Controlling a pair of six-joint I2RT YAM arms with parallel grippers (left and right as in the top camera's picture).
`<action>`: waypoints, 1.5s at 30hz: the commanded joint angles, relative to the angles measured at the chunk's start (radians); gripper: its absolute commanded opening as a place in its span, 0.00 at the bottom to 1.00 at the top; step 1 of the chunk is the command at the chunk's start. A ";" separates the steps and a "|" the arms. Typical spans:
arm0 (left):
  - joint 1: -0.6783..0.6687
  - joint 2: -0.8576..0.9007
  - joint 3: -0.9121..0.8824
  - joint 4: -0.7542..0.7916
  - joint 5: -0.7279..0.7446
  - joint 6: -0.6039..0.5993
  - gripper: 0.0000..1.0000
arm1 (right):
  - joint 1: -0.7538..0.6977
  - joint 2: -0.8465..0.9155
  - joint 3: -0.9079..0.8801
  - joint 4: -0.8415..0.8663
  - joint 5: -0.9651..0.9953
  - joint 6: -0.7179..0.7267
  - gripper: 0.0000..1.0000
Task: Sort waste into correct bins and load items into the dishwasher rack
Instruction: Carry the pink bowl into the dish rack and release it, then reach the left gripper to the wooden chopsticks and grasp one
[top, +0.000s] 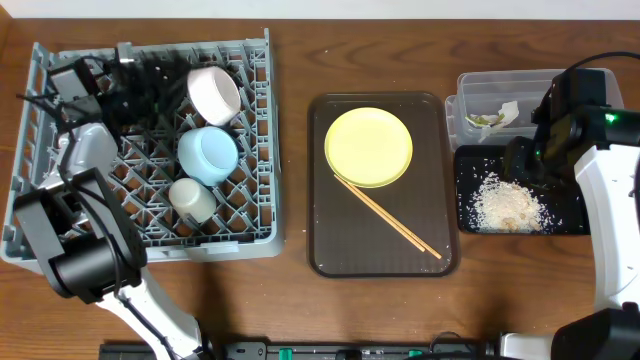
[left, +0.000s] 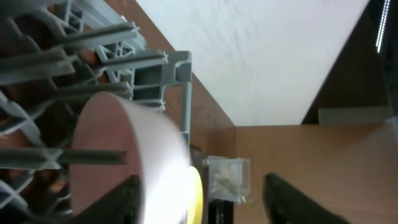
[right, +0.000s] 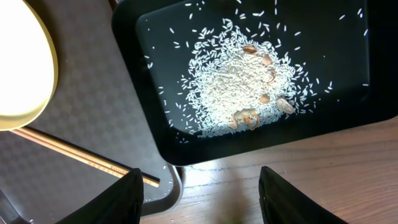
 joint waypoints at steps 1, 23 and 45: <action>0.004 -0.009 0.000 -0.008 0.000 0.033 0.76 | -0.004 0.000 0.003 -0.003 -0.005 -0.023 0.57; -0.313 -0.537 0.000 -0.727 -0.768 0.451 0.92 | -0.004 0.000 0.003 0.013 -0.005 -0.030 0.71; -1.103 -0.247 -0.013 -0.855 -1.051 -0.231 0.93 | -0.004 0.000 0.003 0.014 -0.068 -0.057 0.71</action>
